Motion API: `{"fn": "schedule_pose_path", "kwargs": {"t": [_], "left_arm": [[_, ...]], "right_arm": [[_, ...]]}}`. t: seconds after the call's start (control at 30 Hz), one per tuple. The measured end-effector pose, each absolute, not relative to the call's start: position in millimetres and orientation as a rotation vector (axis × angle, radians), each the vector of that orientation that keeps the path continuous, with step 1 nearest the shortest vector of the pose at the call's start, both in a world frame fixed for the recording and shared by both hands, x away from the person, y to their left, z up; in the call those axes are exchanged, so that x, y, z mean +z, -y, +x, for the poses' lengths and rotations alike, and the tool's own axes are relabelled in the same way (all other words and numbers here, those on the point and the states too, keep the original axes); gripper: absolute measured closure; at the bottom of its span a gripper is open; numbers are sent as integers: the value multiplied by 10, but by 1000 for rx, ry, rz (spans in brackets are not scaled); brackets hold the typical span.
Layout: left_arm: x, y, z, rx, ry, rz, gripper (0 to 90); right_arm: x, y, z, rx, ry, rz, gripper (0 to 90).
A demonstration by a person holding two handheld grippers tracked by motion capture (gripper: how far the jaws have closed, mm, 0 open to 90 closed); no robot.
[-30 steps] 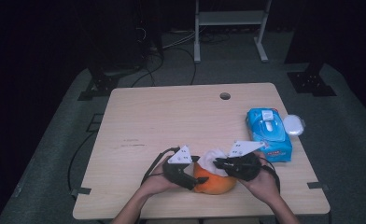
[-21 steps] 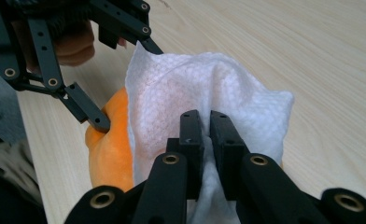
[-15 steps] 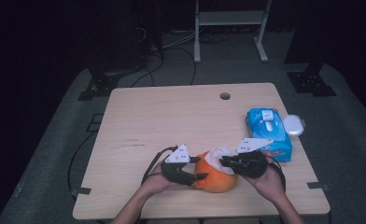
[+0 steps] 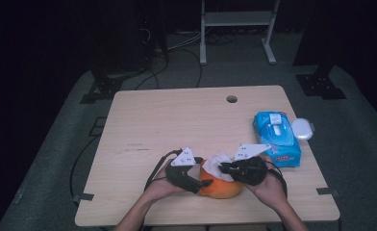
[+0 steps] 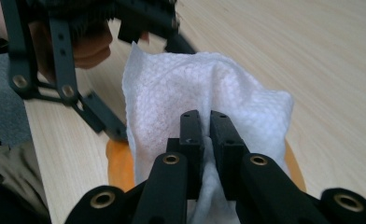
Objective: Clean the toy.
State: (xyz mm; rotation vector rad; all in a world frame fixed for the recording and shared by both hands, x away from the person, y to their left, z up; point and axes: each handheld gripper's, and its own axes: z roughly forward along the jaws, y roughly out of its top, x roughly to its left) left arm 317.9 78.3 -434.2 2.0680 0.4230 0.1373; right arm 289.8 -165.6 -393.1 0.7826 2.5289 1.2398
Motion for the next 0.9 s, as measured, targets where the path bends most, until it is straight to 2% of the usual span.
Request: {"fn": "schedule_pose_path", "kwargs": {"t": [0.07,0.17,0.23,0.33,0.43,0.63,0.9], "left_arm": [[-4403,-755,3215,89,-437,2064,77],[-4528,-692,3243,10,-451,2045,79],[-4578,-677,3235,-10,-441,2046,155],[-4550,-665,3176,49,-408,2051,315],[-4424,-679,3152,123,-374,2050,380],[-4299,-680,3109,283,-307,2072,387],[-4357,-639,3025,312,-262,2101,318]], "right_arm": [[-3967,1709,2911,1268,-2544,812,837],[-3974,1747,2926,1272,-2574,823,836],[-3984,1736,2933,1250,-2576,819,836],[-4009,1720,2944,1241,-2578,827,835],[-3967,1733,2927,1261,-2537,818,835],[-3883,1776,2914,1310,-2472,827,836],[-3866,1423,2825,1245,-2490,711,838]]}}
